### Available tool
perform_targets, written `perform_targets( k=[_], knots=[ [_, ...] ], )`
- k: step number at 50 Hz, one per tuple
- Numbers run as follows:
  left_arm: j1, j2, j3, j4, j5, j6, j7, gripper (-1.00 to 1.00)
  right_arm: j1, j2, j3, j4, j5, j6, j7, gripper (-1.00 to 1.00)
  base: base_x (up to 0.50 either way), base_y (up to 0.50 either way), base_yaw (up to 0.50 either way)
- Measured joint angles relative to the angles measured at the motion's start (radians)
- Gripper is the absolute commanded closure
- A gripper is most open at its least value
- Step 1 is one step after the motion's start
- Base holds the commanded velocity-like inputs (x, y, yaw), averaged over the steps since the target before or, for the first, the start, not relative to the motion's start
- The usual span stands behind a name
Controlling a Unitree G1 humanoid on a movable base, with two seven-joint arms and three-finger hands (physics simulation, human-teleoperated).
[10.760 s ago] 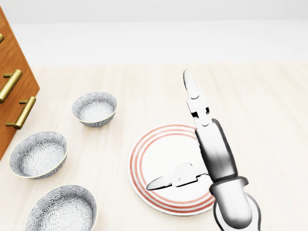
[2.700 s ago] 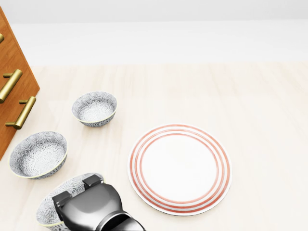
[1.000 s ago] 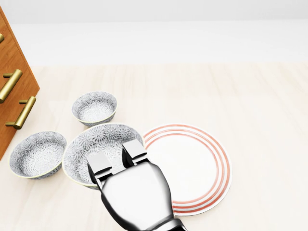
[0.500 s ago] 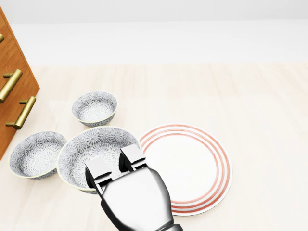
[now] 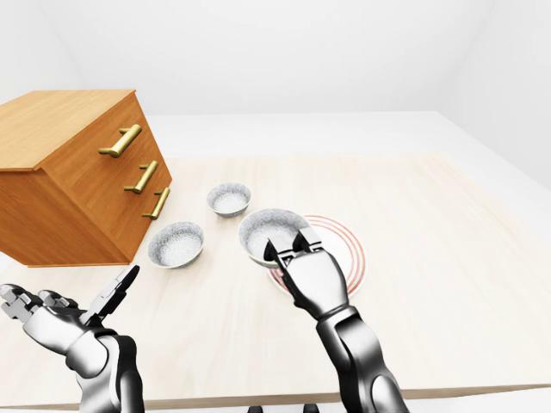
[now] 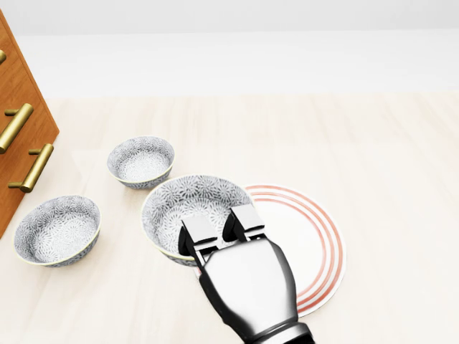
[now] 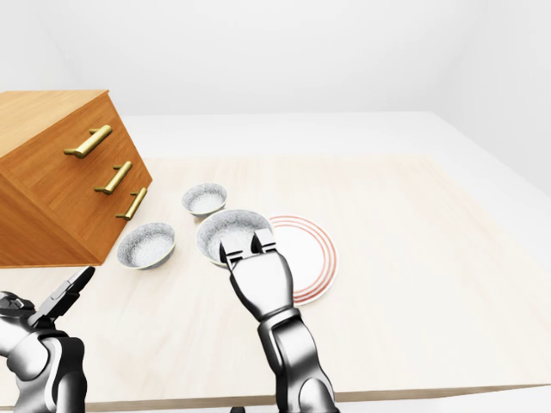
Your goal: Put the bowl at the front on the plate.
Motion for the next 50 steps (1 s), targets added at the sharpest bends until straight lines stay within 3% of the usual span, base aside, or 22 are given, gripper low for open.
perform_targets(
  k=[29, 50],
  knots=[
    [-0.017, 0.009, -0.015, 0.054, 0.001, 0.0, 0.0, -1.0, -0.031, -0.018, -0.184, 0.048, 0.043, 0.0, -0.05, 1.0, 0.0, 0.0, 0.0],
    [-0.002, 0.003, -0.007, 0.014, 0.0, 0.0, 0.0, -1.0, -0.054, -0.035, -0.273, 0.04, 0.021, 0.0, -0.005, 1.0, 0.0, 0.0, 0.0]
  ],
)
